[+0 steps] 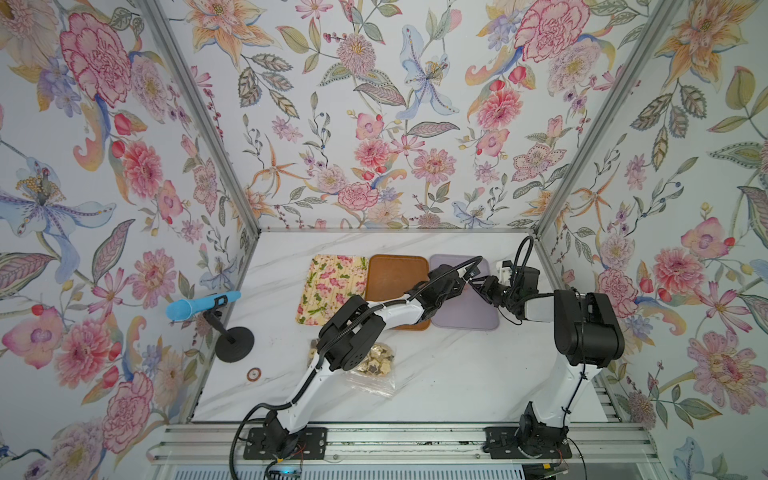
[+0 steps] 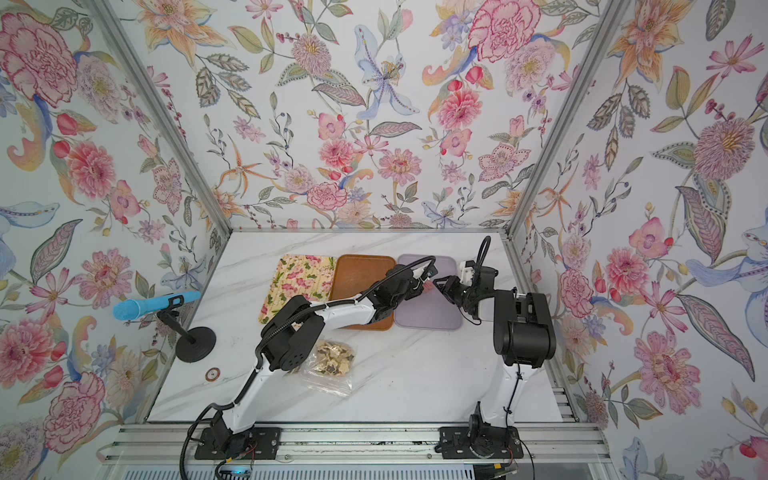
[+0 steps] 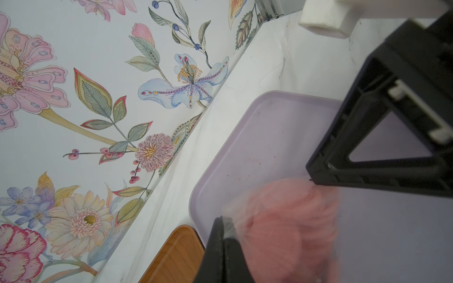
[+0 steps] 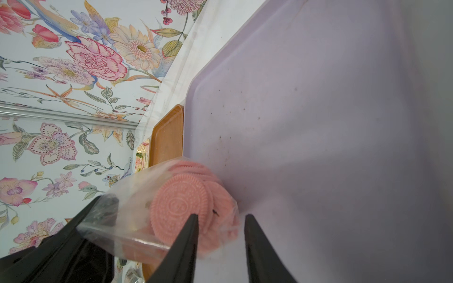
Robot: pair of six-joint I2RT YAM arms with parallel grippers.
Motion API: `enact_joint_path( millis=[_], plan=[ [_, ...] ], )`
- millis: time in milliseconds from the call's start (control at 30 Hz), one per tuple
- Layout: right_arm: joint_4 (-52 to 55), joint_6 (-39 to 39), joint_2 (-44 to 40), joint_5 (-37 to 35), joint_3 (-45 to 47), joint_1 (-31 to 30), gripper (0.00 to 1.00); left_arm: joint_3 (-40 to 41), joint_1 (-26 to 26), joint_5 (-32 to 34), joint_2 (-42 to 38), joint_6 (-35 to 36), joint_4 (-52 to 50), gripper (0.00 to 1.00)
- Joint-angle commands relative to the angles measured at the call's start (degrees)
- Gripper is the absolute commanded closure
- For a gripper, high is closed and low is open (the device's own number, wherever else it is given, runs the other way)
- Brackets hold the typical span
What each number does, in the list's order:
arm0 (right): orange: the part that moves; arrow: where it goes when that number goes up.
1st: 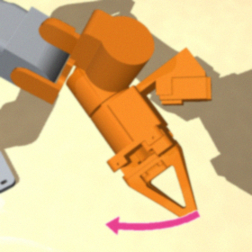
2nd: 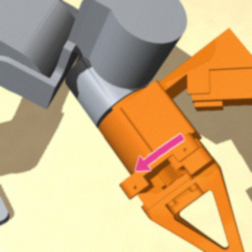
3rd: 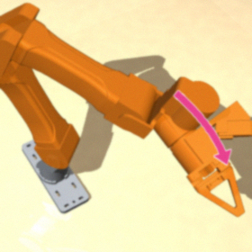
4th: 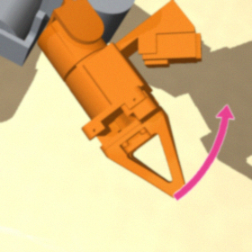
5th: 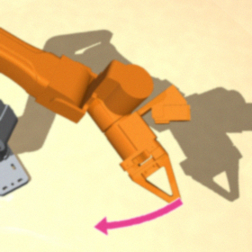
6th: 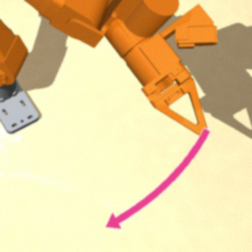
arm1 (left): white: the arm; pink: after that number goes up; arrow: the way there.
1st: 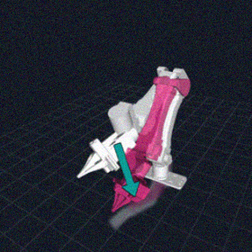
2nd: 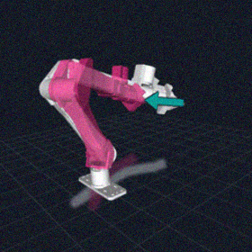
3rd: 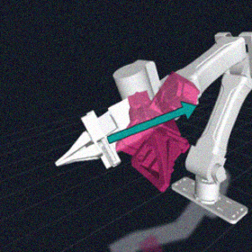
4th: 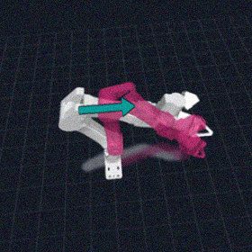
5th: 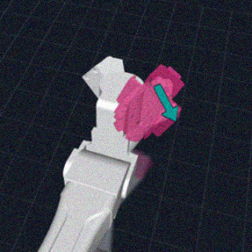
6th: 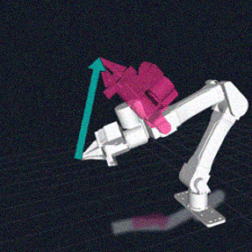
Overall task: Pour cookies out of the ziploc bag
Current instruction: 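Pour the cookies out of the ziploc bag onto the tray.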
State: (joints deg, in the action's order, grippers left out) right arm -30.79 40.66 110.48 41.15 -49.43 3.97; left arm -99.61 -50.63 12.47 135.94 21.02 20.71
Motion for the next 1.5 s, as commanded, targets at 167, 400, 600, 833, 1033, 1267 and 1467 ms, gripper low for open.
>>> enact_joint_path(
  millis=[167,400,600,833,1033,1267,1467],
  plan=[
    [-8.41,5.72,3.09,1.77,0.84,-0.58,0.66,1.17,0.42,1.77,-3.49,-0.72,1.57,1.00],
    [-8.85,6.88,3.65,1.75,0.55,-0.93,0.74,1.09,0.53,1.77,-3.49,-0.86,1.61,1.00],
    [-9.56,7.56,3.87,1.83,0.67,-1.07,0.91,1.00,0.53,1.88,-3.49,-1.04,1.65,1.00],
    [-9.43,7.59,3.25,1.74,1.03,-0.91,1.00,1.09,0.53,2.03,-3.62,-1.13,1.62,1.00],
    [-9.43,7.26,1.90,1.40,1.75,-0.07,1.00,0.83,0.52,1.90,-3.99,-1.55,1.60,1.00],
    [-8.16,6.43,-0.19,2.44,0.84,1.23,1.00,-0.42,0.45,0.55,-3.95,-2.41,1.46,1.00],
    [-7.52,6.37,-1.32,3.65,0.31,2.26,1.00,-4.72,0.27,-0.31,-1.78,-3.11,0.15,1.00]
  ],
)
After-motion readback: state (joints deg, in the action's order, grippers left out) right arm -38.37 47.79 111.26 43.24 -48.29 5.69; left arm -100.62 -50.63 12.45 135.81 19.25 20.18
